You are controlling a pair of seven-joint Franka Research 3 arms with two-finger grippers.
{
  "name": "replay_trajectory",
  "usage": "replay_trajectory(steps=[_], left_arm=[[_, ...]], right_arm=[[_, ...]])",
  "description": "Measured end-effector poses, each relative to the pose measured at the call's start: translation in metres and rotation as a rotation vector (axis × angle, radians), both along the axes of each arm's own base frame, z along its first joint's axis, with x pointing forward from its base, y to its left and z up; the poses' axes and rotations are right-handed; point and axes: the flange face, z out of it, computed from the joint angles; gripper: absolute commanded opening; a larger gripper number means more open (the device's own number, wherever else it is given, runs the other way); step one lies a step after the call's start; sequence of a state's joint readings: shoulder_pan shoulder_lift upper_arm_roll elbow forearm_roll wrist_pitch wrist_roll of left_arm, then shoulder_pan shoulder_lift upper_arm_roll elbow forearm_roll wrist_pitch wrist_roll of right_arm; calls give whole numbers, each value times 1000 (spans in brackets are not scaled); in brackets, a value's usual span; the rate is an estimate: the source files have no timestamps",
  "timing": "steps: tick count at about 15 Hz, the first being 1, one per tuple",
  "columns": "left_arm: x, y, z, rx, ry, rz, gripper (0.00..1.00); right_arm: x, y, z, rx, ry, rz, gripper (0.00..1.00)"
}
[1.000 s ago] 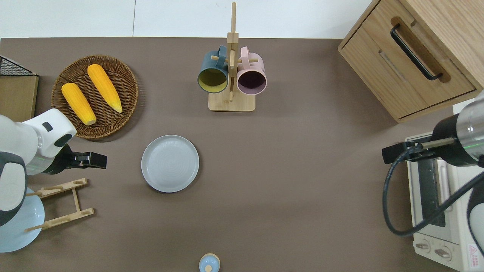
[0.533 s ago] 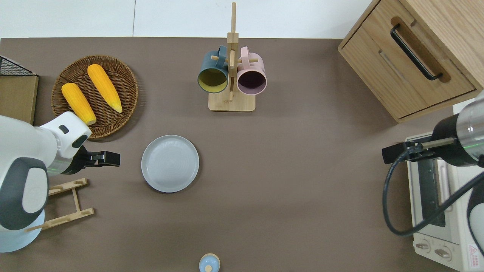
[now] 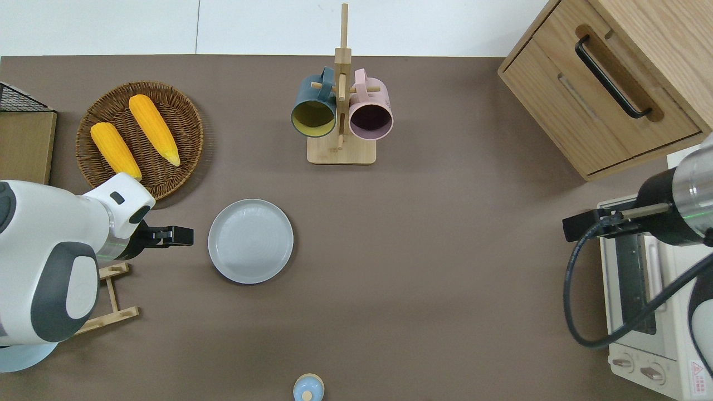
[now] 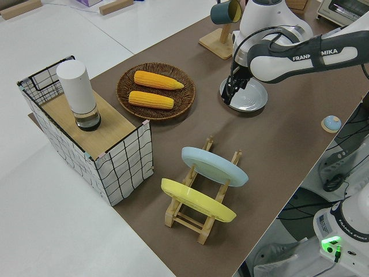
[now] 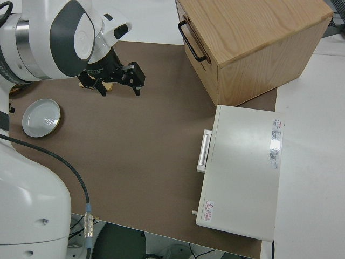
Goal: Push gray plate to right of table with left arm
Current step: 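Move the left gripper forward to the near edge of the gray plate, then push the gray plate with the left gripper away from the basket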
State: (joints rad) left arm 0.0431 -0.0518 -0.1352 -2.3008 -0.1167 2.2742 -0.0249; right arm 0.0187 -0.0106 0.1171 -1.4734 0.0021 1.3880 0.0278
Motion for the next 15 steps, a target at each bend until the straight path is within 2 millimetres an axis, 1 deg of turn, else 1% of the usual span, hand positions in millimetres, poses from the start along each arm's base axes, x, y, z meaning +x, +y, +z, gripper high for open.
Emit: replay_trajectory(steps=[4, 7, 10, 12, 15], left_arm=[[-9, -14, -20, 2, -25, -3, 993], [-21, -24, -41, 5, -50, 0, 993], [-32, -26, -58, 8, -62, 1, 991], [-38, -28, -66, 10, -70, -4, 958], [-40, -32, -68, 9, -74, 2, 926]], right_arm=[[0, 0, 0, 0, 0, 0, 983], [0, 0, 0, 0, 0, 0, 983], [0, 0, 0, 0, 0, 0, 983], [0, 0, 0, 0, 0, 0, 983], [0, 0, 0, 0, 0, 0, 983]])
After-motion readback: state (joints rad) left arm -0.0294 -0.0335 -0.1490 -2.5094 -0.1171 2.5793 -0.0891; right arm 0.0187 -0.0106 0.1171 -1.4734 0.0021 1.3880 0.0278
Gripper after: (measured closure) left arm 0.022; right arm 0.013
